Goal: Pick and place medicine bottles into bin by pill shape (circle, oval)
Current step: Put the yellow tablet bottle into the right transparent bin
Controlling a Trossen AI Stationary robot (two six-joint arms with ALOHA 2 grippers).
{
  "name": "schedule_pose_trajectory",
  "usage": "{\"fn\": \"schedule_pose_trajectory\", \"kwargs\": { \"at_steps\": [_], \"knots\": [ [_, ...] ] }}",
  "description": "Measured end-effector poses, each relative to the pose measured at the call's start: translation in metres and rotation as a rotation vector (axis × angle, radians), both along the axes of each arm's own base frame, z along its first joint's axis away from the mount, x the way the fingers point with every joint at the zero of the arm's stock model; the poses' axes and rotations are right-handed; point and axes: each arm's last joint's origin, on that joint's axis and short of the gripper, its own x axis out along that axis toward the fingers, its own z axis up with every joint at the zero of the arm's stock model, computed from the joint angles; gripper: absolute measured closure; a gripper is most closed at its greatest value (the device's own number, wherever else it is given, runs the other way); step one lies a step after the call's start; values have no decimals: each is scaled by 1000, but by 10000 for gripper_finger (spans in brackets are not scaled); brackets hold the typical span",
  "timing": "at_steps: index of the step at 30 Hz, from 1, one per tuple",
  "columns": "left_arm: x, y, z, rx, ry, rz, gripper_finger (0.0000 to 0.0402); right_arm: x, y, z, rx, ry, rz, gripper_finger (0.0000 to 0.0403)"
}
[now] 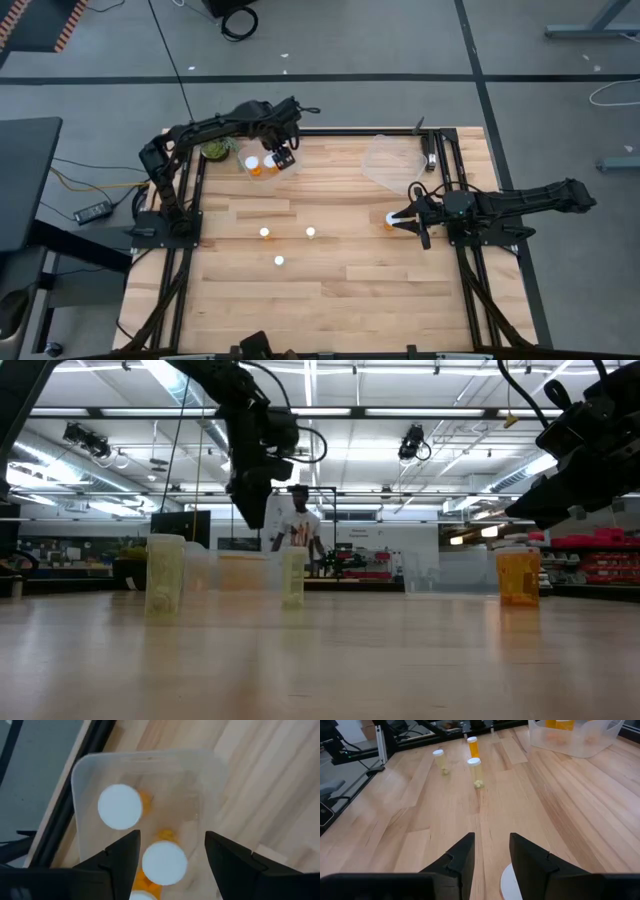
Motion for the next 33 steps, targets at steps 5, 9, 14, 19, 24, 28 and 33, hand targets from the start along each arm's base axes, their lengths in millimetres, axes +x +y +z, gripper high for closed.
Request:
{"fn": "schedule_pose_trajectory", "kwargs": {
  "at_steps": [5, 9, 14, 19, 24, 28, 33],
  "knots": [
    [14, -28, 16, -93, -20, -82, 171, 0, 0, 0, 0, 0, 0, 274],
    [32, -69, 16, -133, -21, -194, 171, 0, 0, 0, 0, 0, 0, 274],
    [49, -121, 15, -149, -19, -277, 171, 0, 0, 0, 0, 0, 0, 274],
    [59, -164, 15, -145, -29, -284, 170, 0, 0, 0, 0, 0, 1, 274],
    [68, -199, 4, -116, -15, -286, 157, 0, 0, 0, 0, 0, 0, 274],
    [74, -221, -8, -121, 14, -314, 133, 0, 0, 0, 0, 1, 0, 274],
    [78, -230, -23, -117, 51, -301, 102, 0, 0, 0, 0, 6, 0, 274]
  ]
}}
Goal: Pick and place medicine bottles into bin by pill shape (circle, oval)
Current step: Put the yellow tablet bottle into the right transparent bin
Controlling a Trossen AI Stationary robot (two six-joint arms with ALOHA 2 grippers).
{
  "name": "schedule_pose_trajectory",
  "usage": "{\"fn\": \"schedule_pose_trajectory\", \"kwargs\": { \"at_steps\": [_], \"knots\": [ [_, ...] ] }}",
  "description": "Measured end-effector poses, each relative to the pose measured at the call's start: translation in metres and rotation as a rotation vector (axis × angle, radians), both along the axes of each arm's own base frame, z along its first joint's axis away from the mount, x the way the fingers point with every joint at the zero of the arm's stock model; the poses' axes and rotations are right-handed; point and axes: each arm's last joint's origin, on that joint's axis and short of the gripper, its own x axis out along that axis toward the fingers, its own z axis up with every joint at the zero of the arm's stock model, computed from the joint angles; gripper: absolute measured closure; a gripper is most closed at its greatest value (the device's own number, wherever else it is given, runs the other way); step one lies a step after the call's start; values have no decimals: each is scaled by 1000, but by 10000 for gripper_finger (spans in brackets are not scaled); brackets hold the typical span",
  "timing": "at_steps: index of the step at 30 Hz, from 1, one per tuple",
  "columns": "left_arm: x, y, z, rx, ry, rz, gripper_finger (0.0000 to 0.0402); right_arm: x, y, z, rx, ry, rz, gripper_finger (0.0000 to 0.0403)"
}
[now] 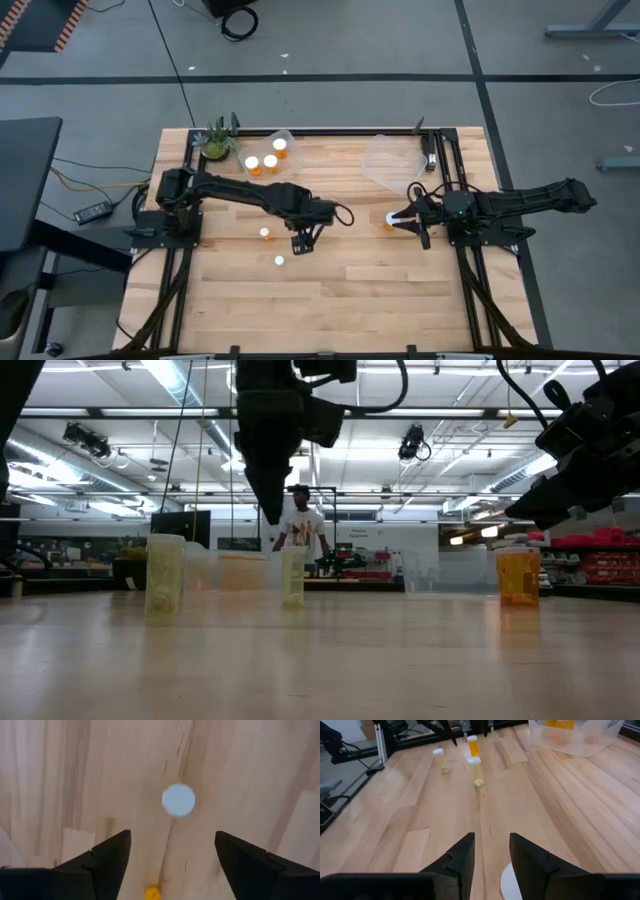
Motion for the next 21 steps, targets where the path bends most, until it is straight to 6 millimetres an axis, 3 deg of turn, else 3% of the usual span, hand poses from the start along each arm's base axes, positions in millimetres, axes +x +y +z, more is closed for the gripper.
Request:
{"fn": "schedule_pose_trajectory", "kwargs": {
  "at_steps": [9, 21],
  "knots": [
    [9, -7, -28, 4, 66, -15, 59, 0, 0, 0, 0, 2, 0, 274],
    [24, -8, -56, 9, 53, -52, 97, 0, 0, 0, 0, 2, 0, 274]
  ]
}}
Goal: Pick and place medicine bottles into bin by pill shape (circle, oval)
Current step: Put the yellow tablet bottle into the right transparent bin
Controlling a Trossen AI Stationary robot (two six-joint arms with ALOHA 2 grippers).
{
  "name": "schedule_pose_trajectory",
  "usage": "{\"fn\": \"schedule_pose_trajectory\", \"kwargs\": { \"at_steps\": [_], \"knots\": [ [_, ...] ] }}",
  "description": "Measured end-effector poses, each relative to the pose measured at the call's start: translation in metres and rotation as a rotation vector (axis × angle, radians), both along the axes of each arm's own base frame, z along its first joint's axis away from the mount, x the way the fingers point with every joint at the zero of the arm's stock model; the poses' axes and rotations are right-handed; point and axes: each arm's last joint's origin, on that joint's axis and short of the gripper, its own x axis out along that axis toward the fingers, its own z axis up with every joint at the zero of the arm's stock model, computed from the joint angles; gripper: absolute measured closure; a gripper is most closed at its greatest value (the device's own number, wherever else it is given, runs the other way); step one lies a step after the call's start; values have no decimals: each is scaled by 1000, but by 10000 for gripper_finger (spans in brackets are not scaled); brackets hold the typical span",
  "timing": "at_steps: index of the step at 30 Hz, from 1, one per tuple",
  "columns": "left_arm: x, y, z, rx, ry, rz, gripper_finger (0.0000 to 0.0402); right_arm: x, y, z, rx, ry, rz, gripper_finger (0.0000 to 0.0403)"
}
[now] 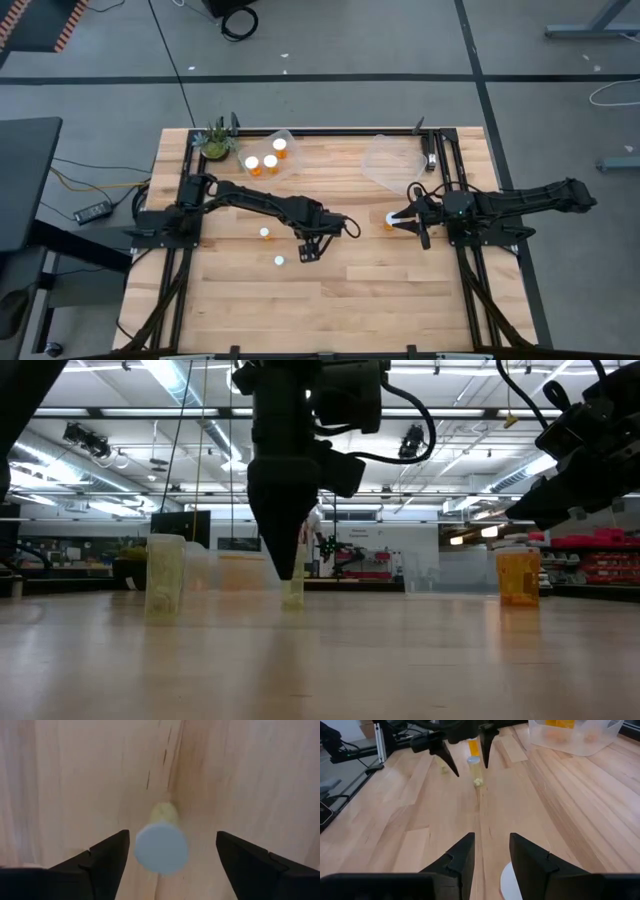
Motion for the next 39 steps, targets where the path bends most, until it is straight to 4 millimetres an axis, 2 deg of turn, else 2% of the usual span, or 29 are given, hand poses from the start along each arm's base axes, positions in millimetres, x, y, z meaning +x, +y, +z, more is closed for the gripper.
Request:
{"fn": "schedule_pose_trajectory", "kwargs": {
  "at_steps": [21, 24, 29, 39],
  "knots": [
    [4, 6, 1, 4, -39, -16, 283, 0, 0, 0, 0, 3, 0, 274],
    [9, 10, 2, 4, -83, -20, 288, 0, 0, 0, 0, 3, 0, 274],
    [23, 23, 13, 17, -201, -58, 267, 0, 0, 0, -1, 3, 0, 274],
    [51, 79, 47, 97, -504, -53, 286, 0, 0, -1, 0, 3, 0, 274]
  ]
}}
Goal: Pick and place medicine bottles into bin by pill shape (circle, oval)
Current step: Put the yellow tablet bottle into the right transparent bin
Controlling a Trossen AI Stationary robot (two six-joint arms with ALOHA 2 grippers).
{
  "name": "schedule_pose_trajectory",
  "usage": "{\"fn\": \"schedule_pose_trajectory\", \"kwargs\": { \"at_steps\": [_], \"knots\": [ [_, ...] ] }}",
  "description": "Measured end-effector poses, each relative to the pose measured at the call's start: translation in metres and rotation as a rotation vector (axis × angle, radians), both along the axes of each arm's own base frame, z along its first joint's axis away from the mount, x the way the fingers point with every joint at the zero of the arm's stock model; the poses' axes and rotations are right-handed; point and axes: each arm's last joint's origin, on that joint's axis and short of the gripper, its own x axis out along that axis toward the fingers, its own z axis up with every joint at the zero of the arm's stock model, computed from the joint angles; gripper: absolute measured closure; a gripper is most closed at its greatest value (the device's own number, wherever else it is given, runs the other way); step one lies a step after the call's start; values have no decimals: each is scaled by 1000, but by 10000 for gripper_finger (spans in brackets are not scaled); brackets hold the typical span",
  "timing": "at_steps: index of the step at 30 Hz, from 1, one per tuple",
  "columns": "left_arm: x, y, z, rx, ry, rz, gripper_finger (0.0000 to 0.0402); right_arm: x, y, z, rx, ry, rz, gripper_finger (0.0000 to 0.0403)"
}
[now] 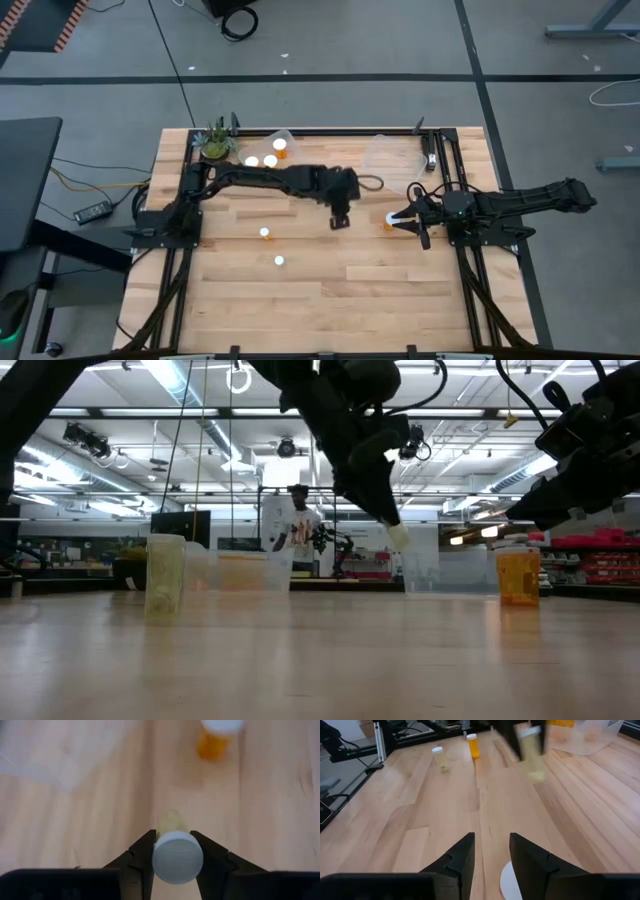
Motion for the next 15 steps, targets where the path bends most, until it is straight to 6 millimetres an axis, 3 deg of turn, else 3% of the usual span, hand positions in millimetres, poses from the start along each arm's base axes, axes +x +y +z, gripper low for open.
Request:
{"fn": "schedule_pose_trajectory", "kwargs": {
  "at_steps": [8, 15],
  "knots": [
    [6, 50, 10, 41, -167, 56, 271, 0, 0, 0, 0, 0, 0, 274],
    [12, 71, 23, 79, -337, 71, 285, 0, 0, 0, 0, 0, 0, 274]
  ]
}}
